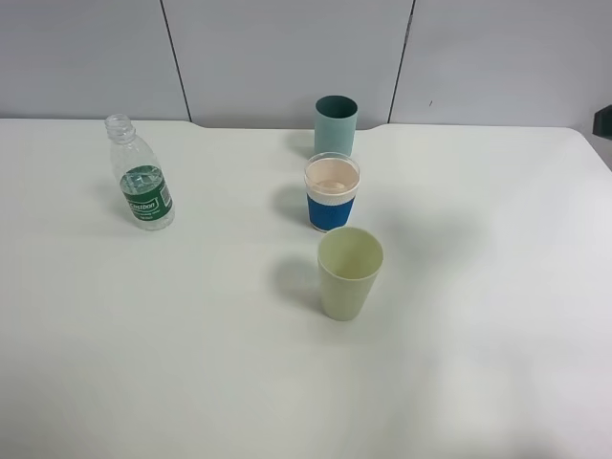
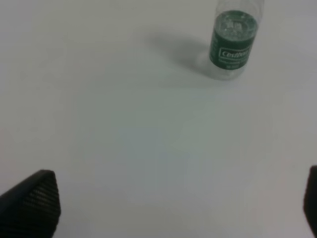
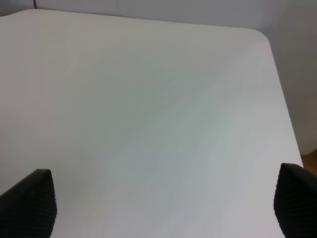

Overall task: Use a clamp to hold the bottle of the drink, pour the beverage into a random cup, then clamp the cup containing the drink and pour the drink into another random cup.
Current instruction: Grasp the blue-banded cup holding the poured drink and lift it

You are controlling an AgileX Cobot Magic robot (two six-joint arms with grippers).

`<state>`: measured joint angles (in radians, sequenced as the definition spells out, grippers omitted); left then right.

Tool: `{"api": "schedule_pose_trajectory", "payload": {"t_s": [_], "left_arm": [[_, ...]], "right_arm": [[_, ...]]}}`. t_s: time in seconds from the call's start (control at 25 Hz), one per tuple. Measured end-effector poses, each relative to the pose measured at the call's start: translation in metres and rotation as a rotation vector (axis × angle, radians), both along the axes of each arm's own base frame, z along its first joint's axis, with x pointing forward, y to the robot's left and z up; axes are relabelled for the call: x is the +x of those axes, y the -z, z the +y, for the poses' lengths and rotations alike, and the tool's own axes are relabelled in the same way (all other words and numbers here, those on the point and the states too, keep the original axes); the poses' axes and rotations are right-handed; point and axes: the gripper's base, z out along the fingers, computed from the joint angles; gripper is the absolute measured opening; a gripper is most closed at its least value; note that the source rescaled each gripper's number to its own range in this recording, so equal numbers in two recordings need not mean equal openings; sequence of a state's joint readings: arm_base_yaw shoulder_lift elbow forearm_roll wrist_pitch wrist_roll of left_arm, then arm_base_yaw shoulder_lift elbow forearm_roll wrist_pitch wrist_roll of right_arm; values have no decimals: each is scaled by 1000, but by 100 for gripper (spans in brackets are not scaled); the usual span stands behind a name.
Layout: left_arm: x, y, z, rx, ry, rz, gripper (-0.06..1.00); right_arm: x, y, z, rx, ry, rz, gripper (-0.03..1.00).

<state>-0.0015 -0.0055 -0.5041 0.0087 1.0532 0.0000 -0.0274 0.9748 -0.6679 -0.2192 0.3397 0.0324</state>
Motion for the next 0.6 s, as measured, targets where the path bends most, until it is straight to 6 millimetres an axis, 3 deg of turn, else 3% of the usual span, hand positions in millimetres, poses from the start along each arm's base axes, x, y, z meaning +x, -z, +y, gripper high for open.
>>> {"api": "schedule_pose_trajectory", "payload": {"t_s": [0.28, 0.6], "left_arm": [[0, 0, 0, 0, 0, 0, 100], [0, 0, 0, 0, 0, 1, 100]], "right_arm": [[44, 26, 3, -33, -75, -40, 61], [78, 59, 9, -118, -204, -42, 61]]}}
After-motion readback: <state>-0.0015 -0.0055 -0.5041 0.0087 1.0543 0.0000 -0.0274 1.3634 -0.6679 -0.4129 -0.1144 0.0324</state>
